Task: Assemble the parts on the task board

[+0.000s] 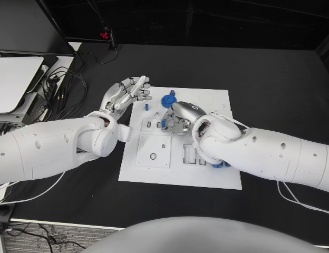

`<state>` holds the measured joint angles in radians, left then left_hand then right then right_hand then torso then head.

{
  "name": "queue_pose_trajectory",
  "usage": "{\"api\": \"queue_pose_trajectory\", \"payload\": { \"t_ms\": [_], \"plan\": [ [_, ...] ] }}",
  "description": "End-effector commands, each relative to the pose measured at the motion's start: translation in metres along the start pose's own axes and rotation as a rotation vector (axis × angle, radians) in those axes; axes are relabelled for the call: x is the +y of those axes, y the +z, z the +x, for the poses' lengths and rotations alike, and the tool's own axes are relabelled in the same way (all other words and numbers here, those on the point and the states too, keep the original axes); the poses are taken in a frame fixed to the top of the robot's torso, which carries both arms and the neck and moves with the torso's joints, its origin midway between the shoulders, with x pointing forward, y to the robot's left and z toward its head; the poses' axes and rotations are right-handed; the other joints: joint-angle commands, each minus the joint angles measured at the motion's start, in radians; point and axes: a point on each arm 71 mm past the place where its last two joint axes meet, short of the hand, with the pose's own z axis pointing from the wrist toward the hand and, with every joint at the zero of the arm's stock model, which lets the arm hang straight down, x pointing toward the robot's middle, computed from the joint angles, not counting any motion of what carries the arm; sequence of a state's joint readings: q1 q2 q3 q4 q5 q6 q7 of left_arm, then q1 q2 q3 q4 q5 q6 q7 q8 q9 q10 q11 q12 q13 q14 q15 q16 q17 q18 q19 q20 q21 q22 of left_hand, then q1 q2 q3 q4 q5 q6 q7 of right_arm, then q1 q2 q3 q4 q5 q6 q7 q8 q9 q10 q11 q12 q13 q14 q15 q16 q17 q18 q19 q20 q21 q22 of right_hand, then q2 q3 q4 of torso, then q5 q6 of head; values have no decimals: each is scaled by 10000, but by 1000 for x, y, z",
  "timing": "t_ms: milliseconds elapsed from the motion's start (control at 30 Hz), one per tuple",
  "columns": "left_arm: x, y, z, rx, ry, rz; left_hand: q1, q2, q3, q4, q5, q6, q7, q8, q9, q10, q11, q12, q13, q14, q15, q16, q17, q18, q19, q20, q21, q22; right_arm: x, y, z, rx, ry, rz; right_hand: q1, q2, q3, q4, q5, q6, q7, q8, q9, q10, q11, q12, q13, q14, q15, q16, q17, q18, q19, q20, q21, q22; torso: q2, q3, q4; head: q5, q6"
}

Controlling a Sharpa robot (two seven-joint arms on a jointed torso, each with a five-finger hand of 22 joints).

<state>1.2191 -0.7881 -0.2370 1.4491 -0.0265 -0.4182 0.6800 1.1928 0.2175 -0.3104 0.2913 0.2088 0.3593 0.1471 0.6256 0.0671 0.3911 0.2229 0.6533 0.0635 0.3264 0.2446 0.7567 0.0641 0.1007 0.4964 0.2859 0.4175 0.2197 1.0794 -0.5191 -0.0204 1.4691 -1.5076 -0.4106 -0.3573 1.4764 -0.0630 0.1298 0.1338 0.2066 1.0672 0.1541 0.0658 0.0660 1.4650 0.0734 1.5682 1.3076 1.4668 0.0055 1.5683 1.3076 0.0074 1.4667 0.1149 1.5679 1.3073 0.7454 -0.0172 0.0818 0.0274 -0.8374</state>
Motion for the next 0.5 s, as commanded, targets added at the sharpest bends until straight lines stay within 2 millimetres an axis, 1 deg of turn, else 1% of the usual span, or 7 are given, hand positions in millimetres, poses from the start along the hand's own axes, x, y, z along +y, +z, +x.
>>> {"api": "queue_pose_trajectory", "payload": {
  "t_ms": [33, 167, 300, 433, 500],
  "plan": [
    [-12, 0, 1, 43, 21, 1511, 90, 35, -1, -14, 51, -24, 1201, 32, 9, -24, 63, 52, 16, -14, -61, -55, -11, 194, 41, 21, 30, -8, -1, 0, 1, 122, -121, 63, -2, -61, -71, 5, -70, -85, 3, -26, 5, 1058, 94, 26, 2632, 1040, 76, 25, 2632, -74, 1041, 55, 29, 2635, -3, -3, -1, -6, -21],
    [-12, 0, 1, 51, 15, 1511, 90, 35, -1, -14, 51, -24, 1201, 32, 9, -24, 63, 52, 16, -14, -61, -55, -11, 194, 41, 21, 30, -8, -1, 0, 0, 83, -107, 46, -44, -101, -95, 9, -91, -130, 24, -31, 3, 1058, 111, 26, 2632, 1040, 91, 25, 2632, -74, 1041, 71, 29, 2635, 0, -3, 4, -17, -25],
    [-12, 0, 1, 54, 14, 1512, 90, 35, -1, -14, 51, -24, 1201, 32, 9, -24, 63, 52, 16, -14, -61, -55, -11, 194, 41, 21, 30, -8, 0, 0, 0, 22, -118, -5, -270, -287, -259, 77, -146, -440, 116, -48, -14, 1058, 189, 26, 2632, 1040, 172, 25, 2632, -74, 1041, 145, 29, 2635, -3, -4, 6, -35, -25],
    [-12, 0, 1, 55, 14, 1511, 90, 35, -1, -14, 51, -24, 1201, 32, 9, -24, 63, 52, 16, -14, -61, -55, -11, 194, 41, 21, 30, -8, 0, 0, -1, -83, -150, -99, -467, -522, -511, 155, -264, -947, 230, -52, -23, 1058, 291, 26, 2632, 1040, 291, 25, 2632, -74, 1041, 249, 29, 2635, -1, -5, 6, -45, -20],
    [-12, 0, 1, 56, 13, 1511, 90, 35, -1, -14, 51, -24, 1201, 32, 9, -24, 63, 52, 16, -14, -61, -55, -11, 194, 41, 21, 30, -8, 0, -1, -1, -136, -143, -139, -502, -587, -603, 189, -334, -1106, 265, -45, -18, 1058, 324, 26, 2632, 1040, 333, 25, 2632, -74, 1041, 290, 29, 2635, -3, -6, 5, -53, -15]
  ]
}}
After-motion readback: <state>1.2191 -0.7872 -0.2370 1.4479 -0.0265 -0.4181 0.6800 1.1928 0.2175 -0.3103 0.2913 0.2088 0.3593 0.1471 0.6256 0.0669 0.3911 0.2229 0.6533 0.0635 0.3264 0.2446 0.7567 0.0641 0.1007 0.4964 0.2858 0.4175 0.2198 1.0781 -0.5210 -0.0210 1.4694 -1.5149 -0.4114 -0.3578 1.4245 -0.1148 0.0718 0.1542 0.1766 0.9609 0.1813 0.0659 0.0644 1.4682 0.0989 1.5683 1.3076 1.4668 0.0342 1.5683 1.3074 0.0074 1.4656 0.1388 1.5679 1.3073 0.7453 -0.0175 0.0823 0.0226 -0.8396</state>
